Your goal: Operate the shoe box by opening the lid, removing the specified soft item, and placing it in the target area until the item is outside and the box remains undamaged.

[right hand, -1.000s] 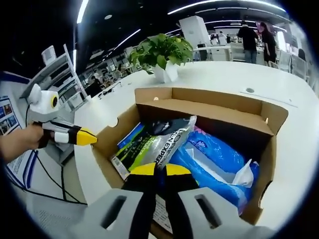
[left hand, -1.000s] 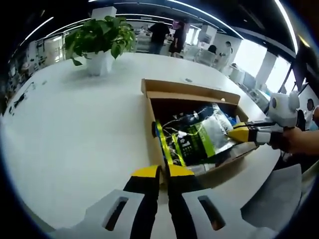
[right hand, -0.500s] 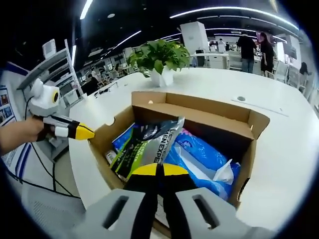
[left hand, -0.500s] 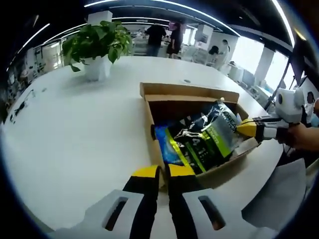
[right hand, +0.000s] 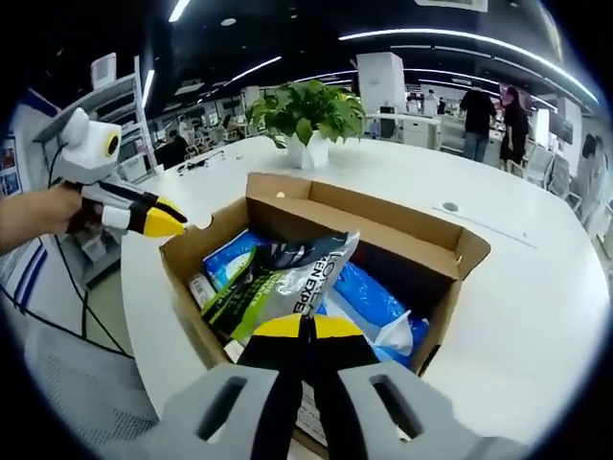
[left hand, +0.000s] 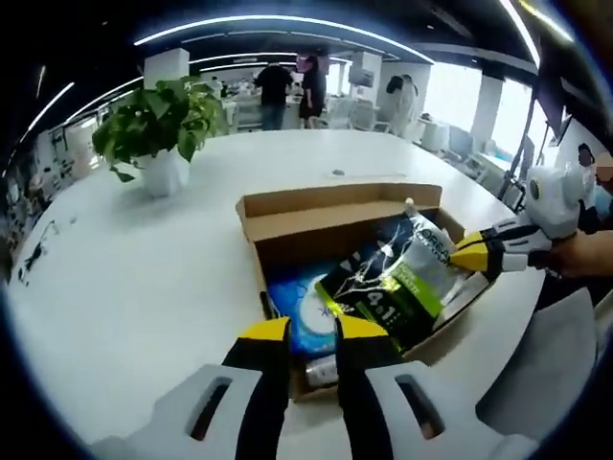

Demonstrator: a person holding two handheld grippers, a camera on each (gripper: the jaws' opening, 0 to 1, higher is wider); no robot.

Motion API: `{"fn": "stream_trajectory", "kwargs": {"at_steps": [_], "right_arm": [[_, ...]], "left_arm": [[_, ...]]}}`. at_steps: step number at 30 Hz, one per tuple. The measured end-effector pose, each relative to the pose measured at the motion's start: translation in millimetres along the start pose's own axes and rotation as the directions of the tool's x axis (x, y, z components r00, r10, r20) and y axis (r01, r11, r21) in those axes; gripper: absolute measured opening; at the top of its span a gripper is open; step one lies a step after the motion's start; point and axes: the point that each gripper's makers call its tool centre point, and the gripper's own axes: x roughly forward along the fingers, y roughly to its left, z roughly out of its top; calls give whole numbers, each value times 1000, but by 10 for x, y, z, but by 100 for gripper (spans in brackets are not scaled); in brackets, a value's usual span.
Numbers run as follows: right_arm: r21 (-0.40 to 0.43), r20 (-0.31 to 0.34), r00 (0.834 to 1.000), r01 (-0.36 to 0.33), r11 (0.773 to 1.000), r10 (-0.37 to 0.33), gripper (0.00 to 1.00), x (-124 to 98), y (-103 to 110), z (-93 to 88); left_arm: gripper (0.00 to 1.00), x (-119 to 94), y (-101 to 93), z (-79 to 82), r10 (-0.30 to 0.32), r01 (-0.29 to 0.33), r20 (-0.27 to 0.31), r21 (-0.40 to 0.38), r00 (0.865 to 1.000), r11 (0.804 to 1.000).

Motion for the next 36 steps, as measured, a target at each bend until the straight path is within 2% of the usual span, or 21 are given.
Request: {"fn": "stream_trajectory", "kwargs": {"at_steps": [5,7,10,14,18,24,28,31,36], "right_arm": [[-12,-4,1000,13,1000,-13,0,-33,-49,-26],[-25,-8,1000,23,999,-24,0,-51,-88,-43],[-27,-16,999,35,999,-35,0,-69,-136,-72],[-35,-20,999,48,998,-49,0,-98,-189,-96],[-49,-26,998,60,997,-61,0,-115,-221,-125],[-67,-45,996,76,995,-79,0,-136,-270,-178],[-62,-49,995,79,995,-82,0,-147,-284,-200],[-62,-49,995,80,995,-83,0,-144,-283,-196],[-47,-49,995,85,995,-87,0,-146,-287,-193]], "left_arm": [[17,109,-113,-4,-43,43,-28,1,999,999],[18,180,-182,-13,-81,80,-47,-24,996,997],[19,249,-229,-25,-106,104,-63,-41,992,994],[20,323,-301,-38,-146,140,-84,-66,986,988],[22,400,-407,-127,-203,192,-128,-99,971,976],[23,454,-476,-185,-227,212,-150,-110,962,971],[20,490,-584,-180,-273,254,-144,-133,951,958],[11,520,-667,-174,-308,286,-139,-155,941,946],[10,576,-656,-196,-298,273,-144,-173,944,946]]}}
